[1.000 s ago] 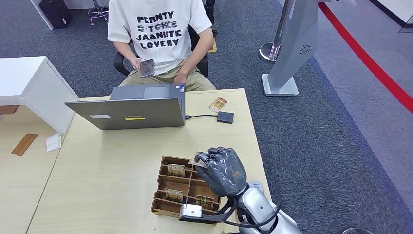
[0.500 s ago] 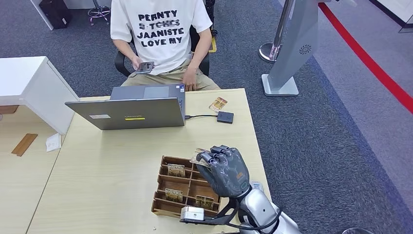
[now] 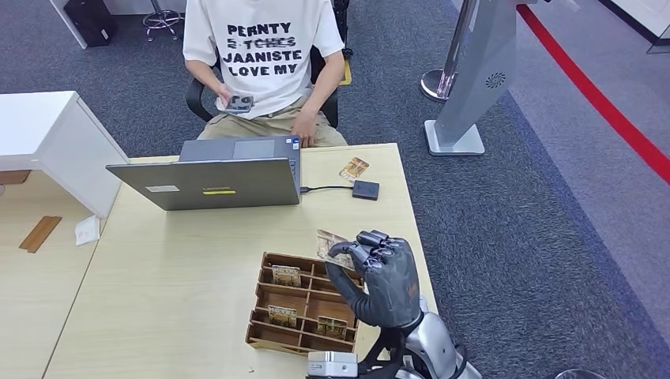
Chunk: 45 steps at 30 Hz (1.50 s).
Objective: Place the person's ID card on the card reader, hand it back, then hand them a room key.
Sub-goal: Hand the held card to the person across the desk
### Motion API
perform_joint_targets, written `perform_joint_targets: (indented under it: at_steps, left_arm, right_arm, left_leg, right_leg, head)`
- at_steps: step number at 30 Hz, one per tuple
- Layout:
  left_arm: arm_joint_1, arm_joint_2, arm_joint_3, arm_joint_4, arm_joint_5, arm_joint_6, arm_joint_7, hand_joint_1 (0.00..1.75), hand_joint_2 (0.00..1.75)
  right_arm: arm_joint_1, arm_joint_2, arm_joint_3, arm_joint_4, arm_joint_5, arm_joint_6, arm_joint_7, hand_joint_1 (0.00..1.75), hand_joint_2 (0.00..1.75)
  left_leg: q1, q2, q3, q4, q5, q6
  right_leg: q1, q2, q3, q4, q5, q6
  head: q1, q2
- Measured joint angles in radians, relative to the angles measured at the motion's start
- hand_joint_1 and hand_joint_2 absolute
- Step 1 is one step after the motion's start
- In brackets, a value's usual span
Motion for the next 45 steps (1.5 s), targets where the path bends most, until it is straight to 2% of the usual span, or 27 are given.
perform_joint_targets:
  at_steps: [4,8,22,45]
  left_arm:
    - [-0.001,-0.001,-0.012,0.000,0.009,0.002,-0.001,0.00,0.00]
    - [-0.001,-0.002,-0.017,0.000,0.011,0.002,-0.001,0.00,0.00]
    - [-0.002,-0.004,-0.029,0.000,0.013,0.003,-0.001,0.00,0.00]
    - [-0.003,-0.004,-0.043,0.000,0.017,0.004,-0.001,0.00,0.00]
  right_arm:
    - [0.019,0.010,-0.006,-0.056,-0.092,0.005,-0.048,1.75,1.75]
    - [0.027,0.018,-0.007,-0.088,-0.113,0.006,-0.064,1.75,1.75]
    - [0.031,0.026,-0.007,-0.116,-0.132,0.006,-0.071,1.75,1.75]
    - [0.015,0.028,-0.021,-0.116,-0.085,0.009,-0.053,1.75,1.75]
  left_leg:
    - [0.000,0.000,0.000,0.000,0.000,0.000]
    - [0.000,0.000,0.000,0.000,0.000,0.000]
    - [0.000,0.000,0.000,0.000,0.000,0.000]
    - [0.000,0.000,0.000,0.000,0.000,0.000]
  right_leg:
    - [0.000,0.000,0.000,0.000,0.000,0.000]
    - [0.000,0.000,0.000,0.000,0.000,0.000]
    - [0.000,0.000,0.000,0.000,0.000,0.000]
    - [0.000,0.000,0.000,0.000,0.000,0.000]
  head:
    - [0.000,0.000]
    - [0.000,0.000]
    - [0.000,0.000]
    - [0.000,0.000]
